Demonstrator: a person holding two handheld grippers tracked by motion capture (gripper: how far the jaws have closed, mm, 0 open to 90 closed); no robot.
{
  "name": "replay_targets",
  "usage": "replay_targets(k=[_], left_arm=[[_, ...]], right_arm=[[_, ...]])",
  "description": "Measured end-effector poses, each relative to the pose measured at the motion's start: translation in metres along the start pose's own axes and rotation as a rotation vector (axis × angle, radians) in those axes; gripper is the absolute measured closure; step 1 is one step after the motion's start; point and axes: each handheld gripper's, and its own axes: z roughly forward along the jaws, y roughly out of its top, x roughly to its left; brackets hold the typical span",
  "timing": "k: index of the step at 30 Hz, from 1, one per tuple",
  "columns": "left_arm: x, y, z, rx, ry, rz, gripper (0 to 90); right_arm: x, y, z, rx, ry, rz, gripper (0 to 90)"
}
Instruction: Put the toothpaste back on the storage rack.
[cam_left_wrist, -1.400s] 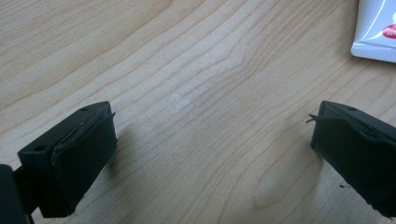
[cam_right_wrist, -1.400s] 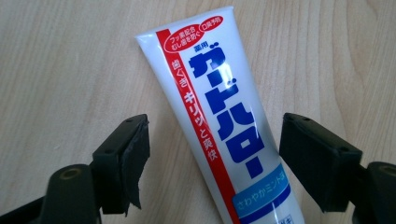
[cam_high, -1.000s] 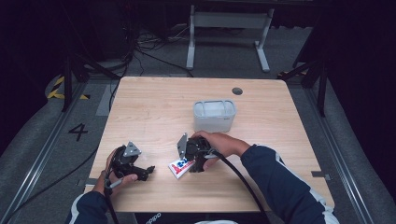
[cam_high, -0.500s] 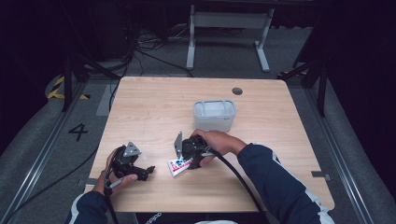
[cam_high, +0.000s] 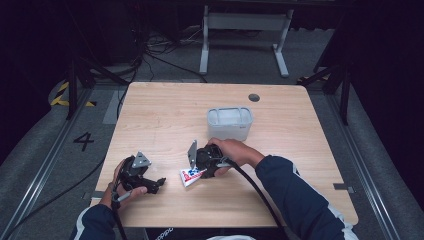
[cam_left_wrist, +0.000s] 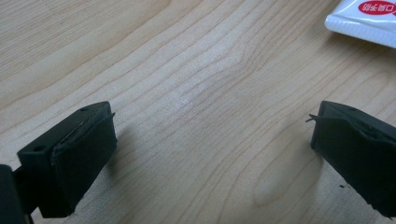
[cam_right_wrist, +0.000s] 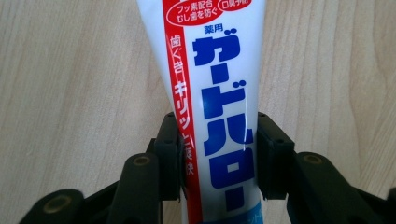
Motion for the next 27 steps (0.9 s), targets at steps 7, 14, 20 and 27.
replay_targets(k=[7,14,20,27], left_arm=[[0.0,0.0,0.0,-0.001,-0.003,0.003,0.4],[0.0,0.0,0.0,0.0,-0.002,0.002,0.4],[0.0,0.0,0.0,0.003,-0.005,0.0,0.4],[0.0,0.0,0.001,0.001,-0.014,-0.003,0.2]], right_arm=[[-0.001,-0.009,-0.004,-0.067,-0.015,0.049,62.5],[0.0,-0.023,-0.017,-0.19,-0.042,0.096,62.7],[0.006,-0.035,-0.031,-0.266,-0.072,0.136,62.8],[0.013,-0.055,-0.044,-0.363,-0.1,0.185,62.7]])
